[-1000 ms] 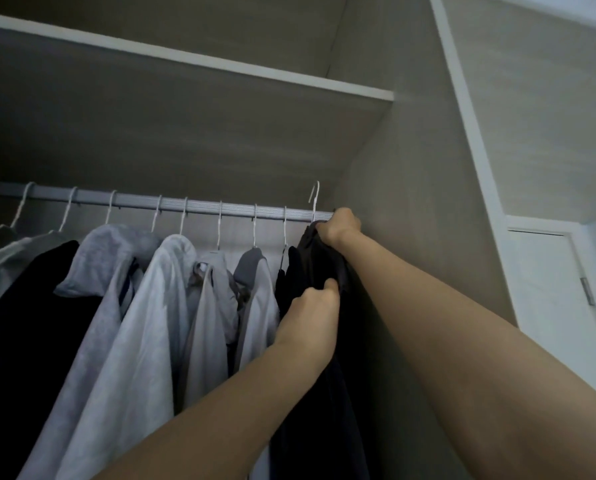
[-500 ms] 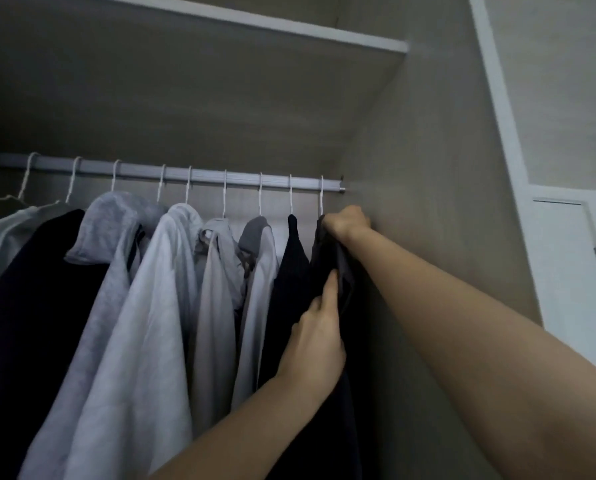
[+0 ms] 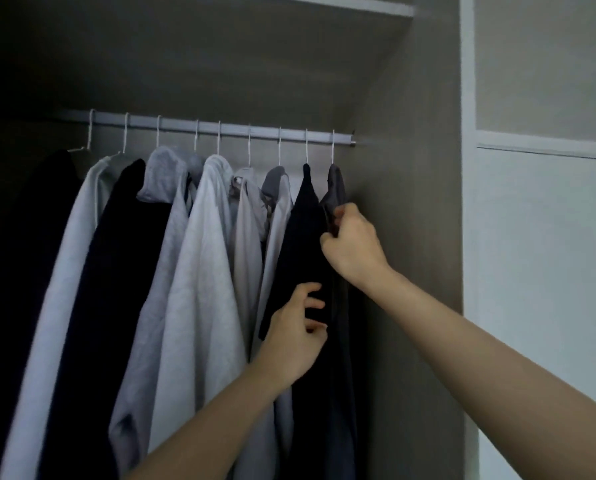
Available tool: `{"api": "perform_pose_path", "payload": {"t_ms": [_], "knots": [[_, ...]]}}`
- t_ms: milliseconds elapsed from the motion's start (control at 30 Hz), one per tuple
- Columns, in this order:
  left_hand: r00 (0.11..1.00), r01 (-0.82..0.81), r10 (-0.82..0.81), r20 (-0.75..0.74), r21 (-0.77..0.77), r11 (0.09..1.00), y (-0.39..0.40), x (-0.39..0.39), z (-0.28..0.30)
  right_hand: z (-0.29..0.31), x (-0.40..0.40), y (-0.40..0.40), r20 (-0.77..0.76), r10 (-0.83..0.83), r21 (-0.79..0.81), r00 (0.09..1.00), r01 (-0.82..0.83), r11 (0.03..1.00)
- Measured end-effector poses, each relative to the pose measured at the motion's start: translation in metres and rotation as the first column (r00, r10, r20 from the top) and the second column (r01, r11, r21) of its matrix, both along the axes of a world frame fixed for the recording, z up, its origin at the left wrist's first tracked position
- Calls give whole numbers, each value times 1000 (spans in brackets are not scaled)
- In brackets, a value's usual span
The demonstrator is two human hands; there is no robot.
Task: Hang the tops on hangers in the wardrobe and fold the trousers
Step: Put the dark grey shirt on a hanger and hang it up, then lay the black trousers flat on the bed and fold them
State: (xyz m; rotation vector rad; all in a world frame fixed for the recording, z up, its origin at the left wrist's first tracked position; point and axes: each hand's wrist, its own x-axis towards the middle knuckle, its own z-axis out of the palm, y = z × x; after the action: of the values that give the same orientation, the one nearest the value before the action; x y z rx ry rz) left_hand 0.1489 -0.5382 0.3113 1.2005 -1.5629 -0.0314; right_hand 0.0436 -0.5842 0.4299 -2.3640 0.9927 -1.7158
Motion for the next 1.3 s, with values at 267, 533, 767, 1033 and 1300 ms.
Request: {"api": "perform_pose_path", "payload": {"t_ms": [267,533,767,1033,1300], "knots": [[963,-237,246,-112,86,968,162,26,-124,-154,5,92,56,486,148,872,-489,860],[678,-645,718,-155,343,683,317,42,-257,-322,62,177,24,715,506,698,-625,594],[168,-786,968,-183,568,244,443,-17,-362,-431,72,266,-88,932,741,350,-603,296],[-431,-676,902,-29,672,-301,497,-118,-424,-540,75,298,-62,965,982,256,-155,104],[-604,-442,795,-48,850,-285,528,-140,-439,-571,80,317,309,785,887,537,137,-442]]}}
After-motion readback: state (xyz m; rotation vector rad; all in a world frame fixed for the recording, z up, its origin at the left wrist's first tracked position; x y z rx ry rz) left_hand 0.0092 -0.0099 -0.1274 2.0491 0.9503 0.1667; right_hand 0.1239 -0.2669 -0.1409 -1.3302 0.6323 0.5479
